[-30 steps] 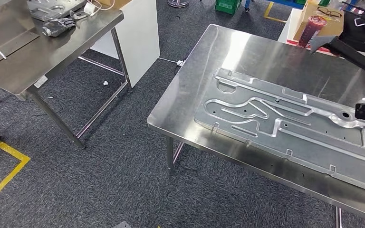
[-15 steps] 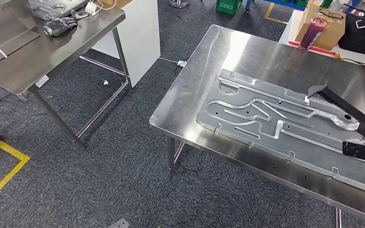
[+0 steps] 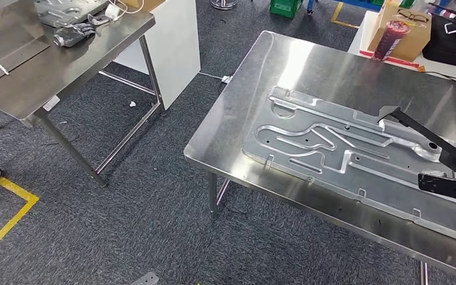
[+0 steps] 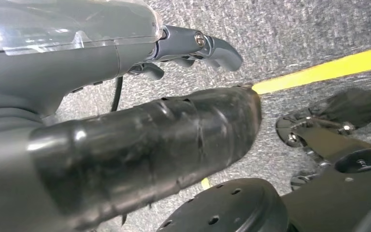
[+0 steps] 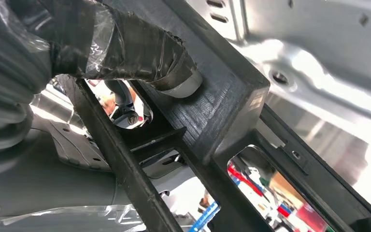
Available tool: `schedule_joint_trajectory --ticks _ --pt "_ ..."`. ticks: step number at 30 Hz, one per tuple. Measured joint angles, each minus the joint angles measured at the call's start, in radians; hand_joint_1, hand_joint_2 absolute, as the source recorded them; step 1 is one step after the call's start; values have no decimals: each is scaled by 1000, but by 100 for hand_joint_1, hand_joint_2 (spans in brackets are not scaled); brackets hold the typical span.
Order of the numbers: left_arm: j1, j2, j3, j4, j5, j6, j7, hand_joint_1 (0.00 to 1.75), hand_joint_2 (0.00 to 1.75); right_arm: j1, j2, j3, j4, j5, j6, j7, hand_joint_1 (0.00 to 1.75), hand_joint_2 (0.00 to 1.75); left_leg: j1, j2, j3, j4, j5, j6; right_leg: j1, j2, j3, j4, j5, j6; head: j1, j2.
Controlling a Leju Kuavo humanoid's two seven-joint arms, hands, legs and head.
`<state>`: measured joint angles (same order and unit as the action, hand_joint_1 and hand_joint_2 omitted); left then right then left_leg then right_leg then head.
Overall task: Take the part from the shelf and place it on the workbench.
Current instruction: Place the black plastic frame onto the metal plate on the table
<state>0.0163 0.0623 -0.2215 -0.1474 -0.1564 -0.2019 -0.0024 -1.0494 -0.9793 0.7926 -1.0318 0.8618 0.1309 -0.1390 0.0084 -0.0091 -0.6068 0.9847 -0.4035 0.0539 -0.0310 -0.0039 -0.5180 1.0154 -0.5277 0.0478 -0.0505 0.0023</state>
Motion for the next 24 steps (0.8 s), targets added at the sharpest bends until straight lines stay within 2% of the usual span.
schedule_joint_trajectory --ticks 1,3,4,5,6,7,8,9,10,11,13,15,16,18,19,20,21,22,24 --pt "-1 0 1 0 0 0 0 0 0 -2 4 -3 5 4 1 -1 175 175 2 3 6 -7 2 3 -1 1 -27 53 -24 0 2 0" --pt "-2 0 3 0 1 -2 -1 0 0 -5 11 -6 15 13 5 -4 175 175 2 8 10 -7 -2 5 -2 3 -112 191 -71 4 3 0" --pt "-2 0 3 0 1 -3 -1 0 0 -5 15 -7 20 19 8 -6 175 175 3 11 12 -4 -7 3 -5 3 -147 238 -74 7 3 0" --pt "-2 0 4 0 1 -4 -1 0 0 -5 19 -7 24 23 11 -8 175 175 4 14 14 0 -12 1 -8 3 -168 255 -60 10 3 0" --pt "-1 -1 4 0 1 -4 -1 0 0 -7 23 -7 28 27 13 -10 175 175 6 18 17 7 -20 -5 -12 0 -168 226 -22 14 3 0" --pt "-1 -1 4 0 2 -5 -1 0 0 -10 28 -7 31 32 14 -11 175 175 9 23 19 18 -31 -12 -17 -9 -152 165 25 19 4 0" --pt "0 0 5 0 3 -6 -1 0 0 -15 35 -6 34 36 15 -12 175 175 9 28 20 29 -42 -20 -16 -26 -135 110 56 23 6 0" --pt "0 2 5 0 4 -6 -1 0 0 -21 43 -6 38 40 17 -13 175 175 8 34 19 42 -53 -29 -14 -38 -120 63 80 20 7 0" --pt "1 3 6 1 4 -7 -1 0 0 -26 52 -5 41 45 19 -14 175 175 5 41 19 50 -61 -36 -11 -46 -115 42 84 14 7 0" --pt "1 3 6 1 5 -7 -1 0 0 -29 61 -4 44 49 22 -16 175 175 2 48 20 52 -65 -42 -7 -46 -118 45 77 5 6 0" --pt "1 2 6 1 8 -9 -1 0 0 -35 76 -3 48 57 29 -19 175 175 1 64 24 54 -73 -51 -8 -26 -122 48 76 -14 1 0" --pt "0 1 6 1 9 -11 -1 0 0 -49 87 -2 51 64 33 -21 175 175 4 57 14 86 -100 -59 -8 -8 -120 48 74 -29 0 0" --pt "-1 1 6 1 10 -11 -1 0 0 -58 93 -1 53 67 34 -21 175 175 5 46 -5 132 -126 -62 -7 0 -117 48 72 -35 -1 0" --pt "-1 0 7 1 10 -12 -1 0 0 -73 106 5 58 71 37 -24 175 175 5 25 -73 265 -182 -61 -3 18 -114 48 69 -42 -5 0" --pt "0 0 7 1 10 -12 -1 0 0 -77 112 9 61 72 38 -26 175 175 3 22 -105 319 -194 -57 2 29 -111 48 67 -46 -6 0" --pt "0 0 7 1 10 -12 -1 0 0 -79 118 13 64 73 39 -29 175 175 1 19 -124 342 -186 -52 7 39 -108 48 65 -49 -6 0" --pt "0 0 7 1 10 -12 -1 0 0 -81 123 16 67 74 41 -30 175 175 -2 16 -127 326 -159 -43 12 49 -104 48 62 -52 -6 0" --pt "1 0 7 1 10 -12 -1 0 0 -86 129 20 70 78 41 -31 175 175 -6 12 -111 274 -115 -31 18 58 -99 48 60 -55 -6 0" --pt "2 3 7 2 8 -12 -2 0 0 -102 144 30 78 97 36 -31 175 175 -17 -5 -68 149 -41 2 24 71 -93 47 55 -60 -3 0"
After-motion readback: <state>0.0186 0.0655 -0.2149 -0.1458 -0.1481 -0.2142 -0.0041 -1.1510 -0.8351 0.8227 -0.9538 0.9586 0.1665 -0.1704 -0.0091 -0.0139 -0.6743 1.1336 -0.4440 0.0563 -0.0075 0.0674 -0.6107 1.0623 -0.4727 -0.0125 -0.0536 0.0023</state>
